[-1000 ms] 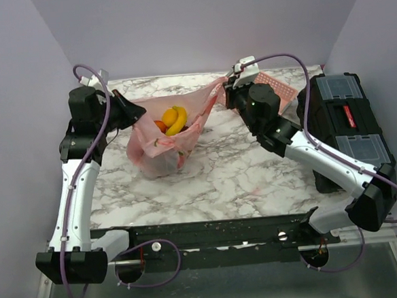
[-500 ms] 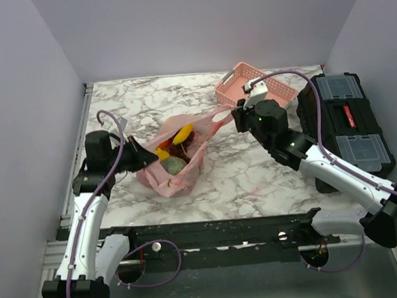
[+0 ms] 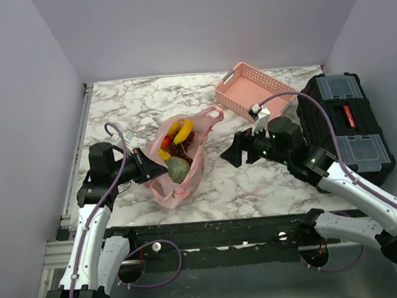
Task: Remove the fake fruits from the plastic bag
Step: Adjust the plastic bag at the center of the board, then take out the fake fruit from the plastic bag, then place the fake fruit in the bin.
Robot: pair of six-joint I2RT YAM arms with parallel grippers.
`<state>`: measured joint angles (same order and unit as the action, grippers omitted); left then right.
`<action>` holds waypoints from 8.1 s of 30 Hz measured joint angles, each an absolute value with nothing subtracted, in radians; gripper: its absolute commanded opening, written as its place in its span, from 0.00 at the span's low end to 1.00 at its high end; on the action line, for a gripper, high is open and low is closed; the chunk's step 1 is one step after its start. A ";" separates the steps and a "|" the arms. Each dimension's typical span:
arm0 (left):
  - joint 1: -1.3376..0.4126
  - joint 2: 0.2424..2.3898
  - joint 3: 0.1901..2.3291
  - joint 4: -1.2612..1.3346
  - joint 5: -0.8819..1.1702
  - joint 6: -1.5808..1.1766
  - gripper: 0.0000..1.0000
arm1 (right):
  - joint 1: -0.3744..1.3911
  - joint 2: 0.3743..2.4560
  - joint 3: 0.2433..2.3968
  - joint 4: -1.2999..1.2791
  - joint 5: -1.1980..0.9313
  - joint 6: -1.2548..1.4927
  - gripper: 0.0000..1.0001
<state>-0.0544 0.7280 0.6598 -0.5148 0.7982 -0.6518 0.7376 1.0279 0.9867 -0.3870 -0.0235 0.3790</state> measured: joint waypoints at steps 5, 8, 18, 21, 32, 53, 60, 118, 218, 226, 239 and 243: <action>-0.054 0.743 0.660 -0.493 0.805 -0.652 0.06 | 0.859 1.003 0.856 -0.243 -0.216 0.473 0.81; -0.054 0.749 0.659 -0.487 0.805 -0.651 0.06 | 0.965 1.102 0.863 -0.128 -0.241 0.516 0.71; -0.065 0.792 0.660 -0.457 0.799 -0.657 0.05 | 1.011 1.489 1.043 0.089 0.112 0.673 0.66; -0.106 0.831 0.661 -0.439 0.788 -0.659 0.04 | 1.011 1.563 1.067 0.148 0.205 0.696 0.66; -0.176 0.872 0.661 -0.397 0.742 -0.660 0.04 | 1.011 1.654 1.026 0.168 0.554 0.740 0.64; -0.181 0.671 0.859 -0.535 0.536 -0.566 0.83 | 1.011 1.291 0.625 0.176 0.375 0.631 0.69; -0.186 0.814 0.990 -0.541 0.391 -0.470 0.83 | 1.011 1.286 0.694 0.212 0.336 0.728 0.68; -0.335 1.144 1.065 -0.441 0.424 -0.260 0.00 | 0.994 1.914 1.211 0.198 0.653 1.019 0.68; -0.336 1.145 1.065 -0.461 0.225 -0.291 0.00 | 0.097 1.710 1.253 -0.044 -0.173 0.748 0.01; -0.336 1.145 1.066 -0.461 0.236 -0.294 0.00 | 0.018 1.945 1.273 0.030 -0.363 0.820 0.01; -0.336 1.145 1.066 -0.461 0.244 -0.297 0.00 | 0.017 2.023 1.435 0.129 -0.407 0.889 0.03; -0.336 1.144 1.065 -0.461 0.245 -0.297 0.00 | 0.017 2.090 1.531 0.115 -0.401 0.881 0.07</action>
